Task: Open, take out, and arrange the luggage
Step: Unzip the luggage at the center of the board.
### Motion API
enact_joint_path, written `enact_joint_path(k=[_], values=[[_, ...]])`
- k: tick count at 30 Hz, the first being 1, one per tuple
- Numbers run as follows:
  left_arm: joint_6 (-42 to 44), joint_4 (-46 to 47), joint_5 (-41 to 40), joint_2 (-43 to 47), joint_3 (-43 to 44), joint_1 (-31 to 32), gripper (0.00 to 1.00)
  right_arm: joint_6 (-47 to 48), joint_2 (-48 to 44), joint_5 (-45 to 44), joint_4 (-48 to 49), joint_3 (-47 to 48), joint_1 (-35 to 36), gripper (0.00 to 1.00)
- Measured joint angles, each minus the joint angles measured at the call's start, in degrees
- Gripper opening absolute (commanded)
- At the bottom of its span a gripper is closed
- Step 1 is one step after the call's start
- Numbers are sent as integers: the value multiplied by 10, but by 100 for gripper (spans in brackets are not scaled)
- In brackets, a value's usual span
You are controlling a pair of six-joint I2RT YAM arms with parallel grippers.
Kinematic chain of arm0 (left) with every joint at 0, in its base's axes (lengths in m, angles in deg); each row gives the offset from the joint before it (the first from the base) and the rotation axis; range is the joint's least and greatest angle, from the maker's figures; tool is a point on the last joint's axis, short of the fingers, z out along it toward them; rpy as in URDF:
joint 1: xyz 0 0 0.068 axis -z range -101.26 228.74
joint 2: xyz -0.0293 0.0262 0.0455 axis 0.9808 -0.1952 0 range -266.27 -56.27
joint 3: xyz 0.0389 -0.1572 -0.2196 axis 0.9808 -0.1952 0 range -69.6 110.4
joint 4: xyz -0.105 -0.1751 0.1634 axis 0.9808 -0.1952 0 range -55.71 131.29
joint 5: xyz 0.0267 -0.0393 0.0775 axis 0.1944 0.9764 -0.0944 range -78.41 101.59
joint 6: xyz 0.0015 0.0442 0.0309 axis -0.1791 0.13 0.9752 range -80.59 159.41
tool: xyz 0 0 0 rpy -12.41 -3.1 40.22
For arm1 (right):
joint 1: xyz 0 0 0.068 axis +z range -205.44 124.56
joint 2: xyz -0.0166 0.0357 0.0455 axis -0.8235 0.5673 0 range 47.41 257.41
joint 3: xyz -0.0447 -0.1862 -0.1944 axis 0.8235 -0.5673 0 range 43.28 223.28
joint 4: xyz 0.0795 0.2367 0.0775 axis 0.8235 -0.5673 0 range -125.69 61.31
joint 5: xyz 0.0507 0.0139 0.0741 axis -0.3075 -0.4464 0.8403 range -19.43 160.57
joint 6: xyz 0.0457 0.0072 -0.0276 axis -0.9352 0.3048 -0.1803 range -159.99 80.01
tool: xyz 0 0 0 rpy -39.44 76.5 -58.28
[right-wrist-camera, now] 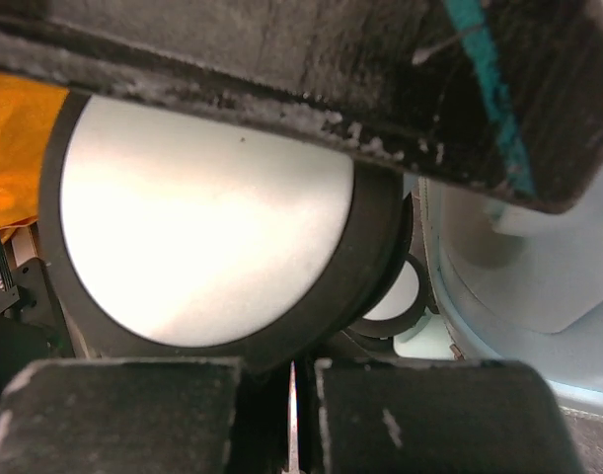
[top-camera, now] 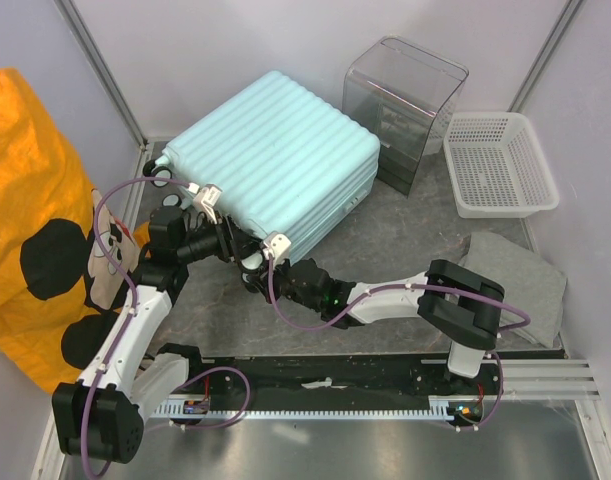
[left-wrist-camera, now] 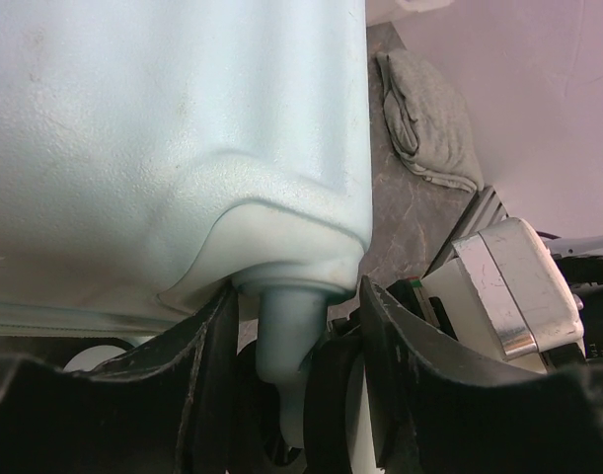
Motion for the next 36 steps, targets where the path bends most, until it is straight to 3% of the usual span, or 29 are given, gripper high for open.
enact_joint_path(k=[2,5,11,12,15,23,28,36], values=[[0,0,0,0,0,0,1,0,0,3,1,0,0,0],[-1,0,-1,0,0,0,1,1,-1,3,0,-1,0,9],[-1,0,-3,-1,0,3,1,26,-66,-5,3,-57,17,50],[-1,1,-2,-2,0,3,2,31,-90,-14,5,-75,22,60],[-19,22,6,-10,-3,3,1,39,-165,-54,-7,-126,28,73],[-113,108,36,-48,-18,26,2,48,-217,-139,-57,-152,-23,72],[-122,107,47,-70,-3,37,2,43,-186,-144,-44,-154,-64,67],[-114,76,55,-85,18,37,2,41,-171,-123,-26,-153,-67,62]])
